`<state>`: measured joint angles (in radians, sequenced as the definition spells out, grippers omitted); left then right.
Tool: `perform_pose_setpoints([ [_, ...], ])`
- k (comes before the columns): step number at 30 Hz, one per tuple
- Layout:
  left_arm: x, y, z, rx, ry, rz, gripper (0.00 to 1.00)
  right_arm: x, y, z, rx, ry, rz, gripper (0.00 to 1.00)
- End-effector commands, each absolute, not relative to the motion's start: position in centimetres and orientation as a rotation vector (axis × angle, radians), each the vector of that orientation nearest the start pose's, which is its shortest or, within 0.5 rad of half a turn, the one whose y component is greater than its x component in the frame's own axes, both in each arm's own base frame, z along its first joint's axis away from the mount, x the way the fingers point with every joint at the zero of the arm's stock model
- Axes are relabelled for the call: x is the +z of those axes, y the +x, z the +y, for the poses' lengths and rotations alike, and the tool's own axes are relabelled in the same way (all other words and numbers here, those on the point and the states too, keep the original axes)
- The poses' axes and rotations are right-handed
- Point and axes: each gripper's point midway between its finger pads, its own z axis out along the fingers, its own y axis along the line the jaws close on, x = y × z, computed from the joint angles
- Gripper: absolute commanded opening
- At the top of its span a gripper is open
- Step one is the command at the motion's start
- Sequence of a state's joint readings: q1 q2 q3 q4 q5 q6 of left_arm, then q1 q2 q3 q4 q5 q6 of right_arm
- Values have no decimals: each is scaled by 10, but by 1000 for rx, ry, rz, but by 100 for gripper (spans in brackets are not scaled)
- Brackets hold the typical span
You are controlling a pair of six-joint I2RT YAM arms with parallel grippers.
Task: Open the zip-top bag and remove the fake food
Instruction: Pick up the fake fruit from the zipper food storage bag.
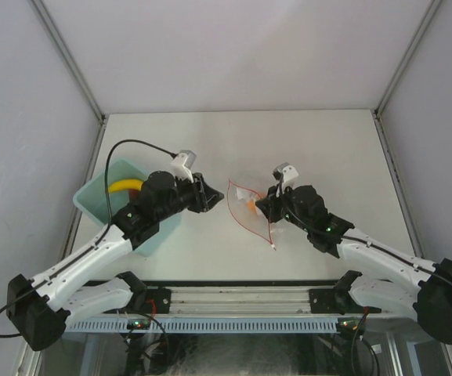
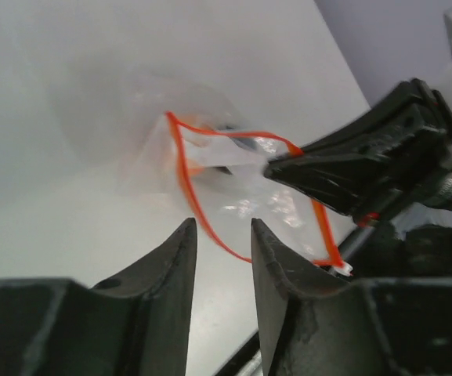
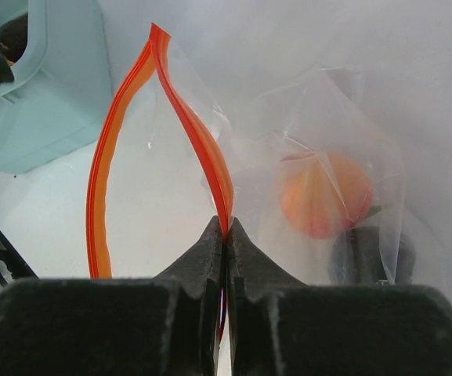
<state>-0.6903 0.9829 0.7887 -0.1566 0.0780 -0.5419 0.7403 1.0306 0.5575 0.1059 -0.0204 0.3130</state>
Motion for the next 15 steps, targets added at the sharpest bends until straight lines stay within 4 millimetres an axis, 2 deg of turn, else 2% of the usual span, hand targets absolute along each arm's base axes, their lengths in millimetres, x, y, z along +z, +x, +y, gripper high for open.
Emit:
perform_pose_setpoints([
  [1, 235, 215, -276, -1180, 255, 2007, 35, 172, 249, 258, 777, -413, 1903, 0],
  [5, 249, 200, -303, -1342, 294, 1971, 25, 170, 249, 261, 788, -415, 1909, 0],
  [8, 243, 203, -317, -1347, 299, 1982, 22, 170, 249, 262, 794, -417, 1909, 0],
  [11, 226, 215, -326, -1308, 288, 2014, 21, 171, 249, 263, 796, -424, 1910, 0],
  [15, 184, 233, -329, -1162, 325, 2127, 19, 172, 248, 262, 798, -429, 1908, 0],
])
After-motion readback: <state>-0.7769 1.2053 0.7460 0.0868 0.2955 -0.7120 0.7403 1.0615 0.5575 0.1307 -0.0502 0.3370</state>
